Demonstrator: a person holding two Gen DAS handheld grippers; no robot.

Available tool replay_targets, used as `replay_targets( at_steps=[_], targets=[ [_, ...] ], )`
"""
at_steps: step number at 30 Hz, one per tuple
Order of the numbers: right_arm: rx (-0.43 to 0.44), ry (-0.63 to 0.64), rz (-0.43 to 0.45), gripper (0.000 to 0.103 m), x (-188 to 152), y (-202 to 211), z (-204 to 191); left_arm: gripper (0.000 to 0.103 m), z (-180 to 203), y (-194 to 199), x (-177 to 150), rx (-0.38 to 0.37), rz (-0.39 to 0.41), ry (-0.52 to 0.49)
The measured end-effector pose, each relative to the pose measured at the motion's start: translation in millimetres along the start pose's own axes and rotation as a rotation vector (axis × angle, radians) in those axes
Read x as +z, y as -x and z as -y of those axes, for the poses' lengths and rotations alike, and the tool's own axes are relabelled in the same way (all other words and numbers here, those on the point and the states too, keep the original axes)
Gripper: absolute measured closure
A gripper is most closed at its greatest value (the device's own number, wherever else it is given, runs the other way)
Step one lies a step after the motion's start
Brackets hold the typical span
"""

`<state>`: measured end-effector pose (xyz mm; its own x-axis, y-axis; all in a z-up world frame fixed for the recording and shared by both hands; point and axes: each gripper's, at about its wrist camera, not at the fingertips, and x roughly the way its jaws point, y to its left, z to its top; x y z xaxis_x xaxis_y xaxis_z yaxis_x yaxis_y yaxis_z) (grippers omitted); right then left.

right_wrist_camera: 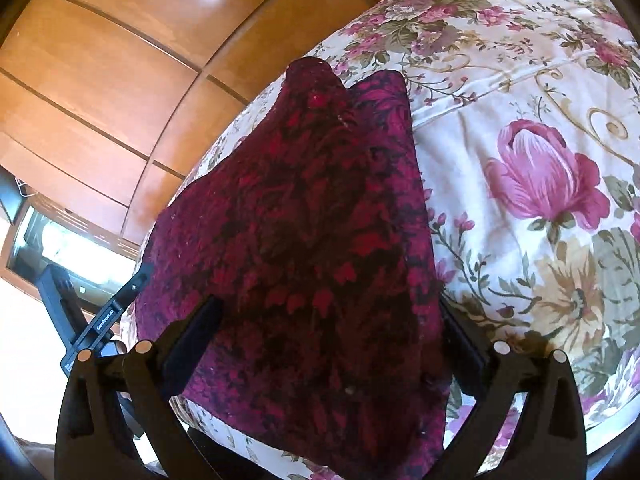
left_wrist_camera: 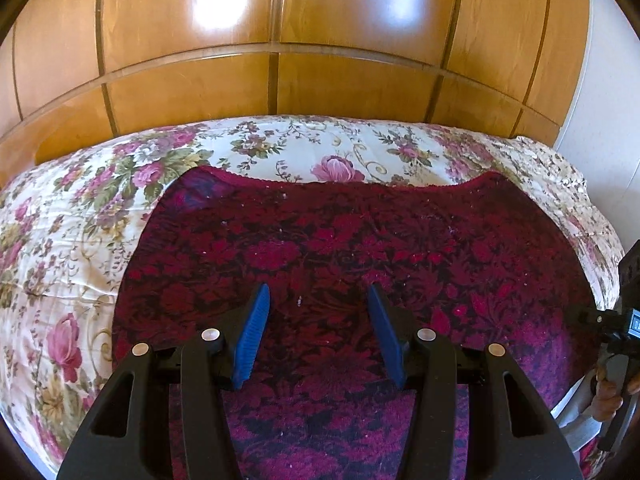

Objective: Fold small clothes
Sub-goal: 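Release the sweater with the left gripper while the right gripper lifts a folded edge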

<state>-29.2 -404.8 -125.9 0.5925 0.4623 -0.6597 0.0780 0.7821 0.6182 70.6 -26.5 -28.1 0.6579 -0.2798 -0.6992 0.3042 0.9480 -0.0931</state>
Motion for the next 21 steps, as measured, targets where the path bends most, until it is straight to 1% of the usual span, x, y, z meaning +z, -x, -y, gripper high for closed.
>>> replay_targets(
  at_steps=[3, 5, 7, 10, 12, 14, 16, 21],
  targets=[
    [-0.009, 0.012, -0.004, 0.014, 0, -1, -3, 0.053, 0, -3, 1, 0.0, -0.004, 0.002],
    [-0.01, 0.011, -0.007, 0.018, 0, -4, -4, 0.053, 1, -4, 0, 0.001, -0.007, 0.002],
    [-0.007, 0.014, -0.013, 0.026, 0, -4, -6, 0.053, 1, -5, 0, 0.001, -0.006, 0.002],
    [-0.006, 0.018, -0.015, 0.034, 0, -5, -11, 0.053, 0, -5, 0, -0.003, -0.005, 0.007],
    [-0.005, 0.015, -0.015, 0.037, -1, -5, -12, 0.053, -1, -5, -1, -0.01, -0.003, 0.013],
    [-0.002, 0.011, -0.014, 0.043, -1, -3, -16, 0.053, -2, -6, -1, -0.018, -0.003, 0.021],
    [-0.009, 0.028, -0.007, 0.05, 1, 0, -25, 0.053, -5, -6, -1, -0.028, -0.005, 0.029],
    [0.008, 0.085, 0.025, 0.057, 8, 14, -56, 0.053, -13, -5, 0, -0.068, -0.012, 0.073]
  ],
)
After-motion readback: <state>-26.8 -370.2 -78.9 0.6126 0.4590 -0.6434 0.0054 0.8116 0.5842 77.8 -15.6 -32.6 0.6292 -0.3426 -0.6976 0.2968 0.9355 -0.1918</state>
